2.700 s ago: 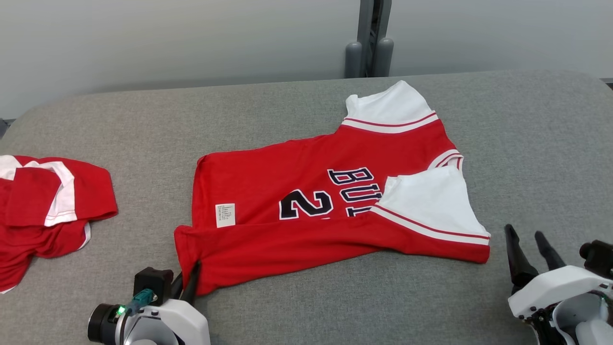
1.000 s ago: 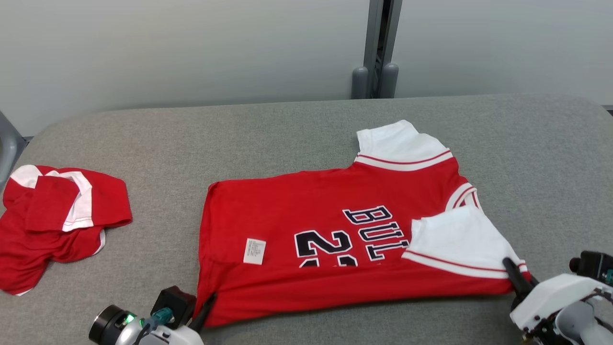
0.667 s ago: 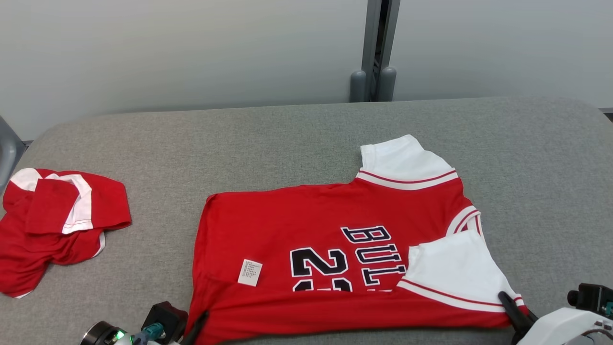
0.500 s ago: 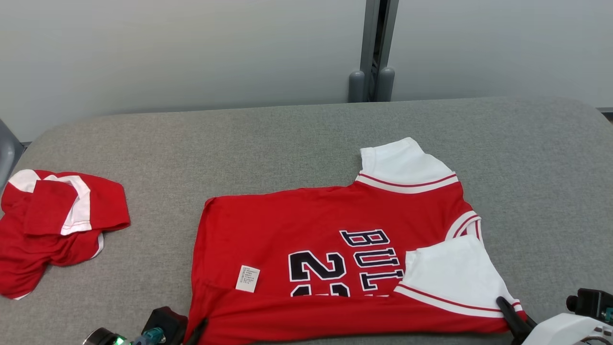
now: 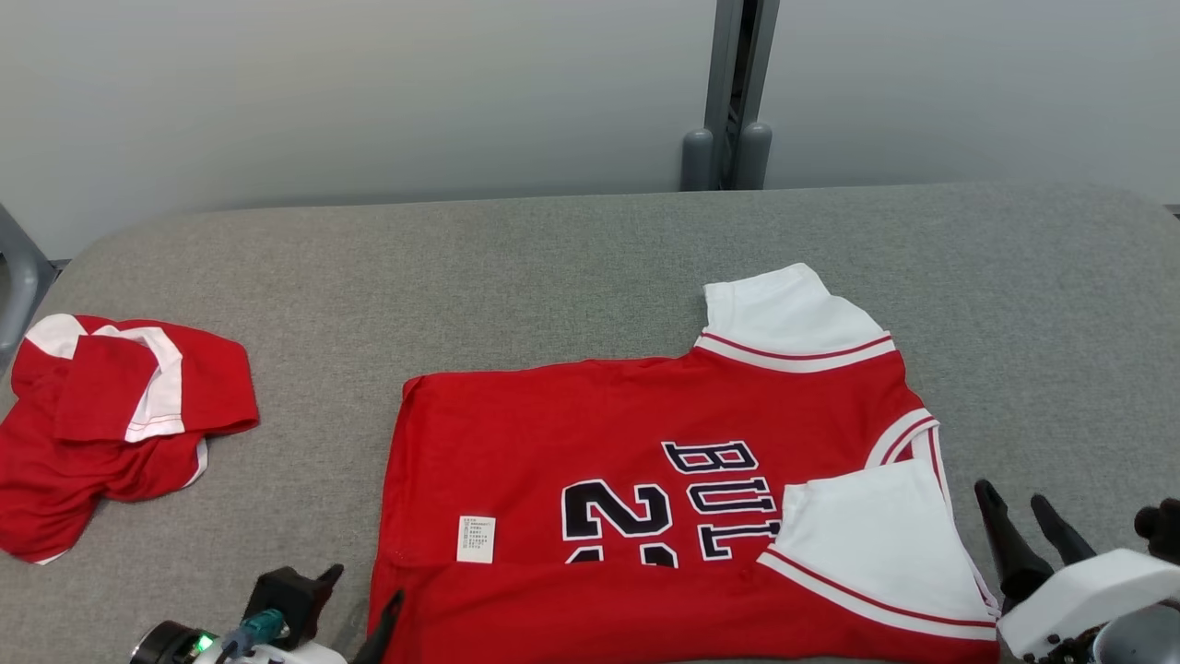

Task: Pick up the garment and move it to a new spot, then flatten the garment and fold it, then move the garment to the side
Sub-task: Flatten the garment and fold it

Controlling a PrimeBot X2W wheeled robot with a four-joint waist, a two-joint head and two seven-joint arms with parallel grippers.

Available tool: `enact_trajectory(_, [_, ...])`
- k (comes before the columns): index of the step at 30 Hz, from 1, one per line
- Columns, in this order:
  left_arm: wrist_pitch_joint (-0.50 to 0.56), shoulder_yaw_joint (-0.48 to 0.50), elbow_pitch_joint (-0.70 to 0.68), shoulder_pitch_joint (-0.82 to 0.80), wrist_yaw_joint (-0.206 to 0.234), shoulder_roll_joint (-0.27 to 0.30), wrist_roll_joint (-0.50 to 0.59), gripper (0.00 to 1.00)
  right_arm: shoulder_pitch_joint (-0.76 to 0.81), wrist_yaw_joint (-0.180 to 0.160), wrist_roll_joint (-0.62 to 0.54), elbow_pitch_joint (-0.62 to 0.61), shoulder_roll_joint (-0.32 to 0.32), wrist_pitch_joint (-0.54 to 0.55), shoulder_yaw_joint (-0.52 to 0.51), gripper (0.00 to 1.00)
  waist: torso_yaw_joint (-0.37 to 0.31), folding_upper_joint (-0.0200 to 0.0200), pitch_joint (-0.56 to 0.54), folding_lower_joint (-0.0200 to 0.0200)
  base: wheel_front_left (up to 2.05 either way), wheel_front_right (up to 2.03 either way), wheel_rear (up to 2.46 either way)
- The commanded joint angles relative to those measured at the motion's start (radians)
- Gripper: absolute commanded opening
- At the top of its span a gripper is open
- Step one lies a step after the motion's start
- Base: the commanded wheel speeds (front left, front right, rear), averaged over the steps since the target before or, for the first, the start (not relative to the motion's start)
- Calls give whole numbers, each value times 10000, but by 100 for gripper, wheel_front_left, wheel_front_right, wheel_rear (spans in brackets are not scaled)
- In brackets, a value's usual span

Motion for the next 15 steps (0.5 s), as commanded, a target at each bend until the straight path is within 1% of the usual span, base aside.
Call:
enact_trajectory(1, [-86, 114, -45, -100, 86, 29, -60, 100, -125, -4, -59, -129, -22, -112, 42, 100, 14, 0, 19, 0, 0, 0, 0])
enact_trajectory(4, [-727, 553, -98, -310, 507, -133, -38, 100, -315, -4, -212, -820, -5, -723, 411, 100, 35, 0, 106, 0, 0, 0, 0])
enact_trajectory(7, [-1608, 1033, -83, -476, 870, -486, -128, 100, -441, -4, -316, -1292, -141, -1362, 895, 100, 3, 0, 221, 0, 0, 0, 0])
enact_trajectory(9, [-2103, 1155, -111, -582, 999, -727, -67, 100, -560, -4, -259, -1517, -299, -1682, 1410, 100, -21, 0, 303, 0, 0, 0, 0])
enact_trajectory(12, [-2533, 1308, -34, -693, 1112, -1019, -119, 100, -630, -4, -359, -1700, -669, -2254, 1859, 100, -41, 0, 444, 0, 0, 0, 0])
enact_trajectory(14, [-2728, 1441, 136, -820, 1194, -1216, -132, 100, -676, -4, -348, -1721, -692, -2577, 2019, 100, -76, 0, 558, 0, 0, 0, 0])
enact_trajectory(15, [-2839, 1512, 389, -916, 1228, -1439, -175, 100, -787, -4, -405, -1717, -728, -2815, 2106, 100, -130, 0, 695, 0, 0, 0, 0])
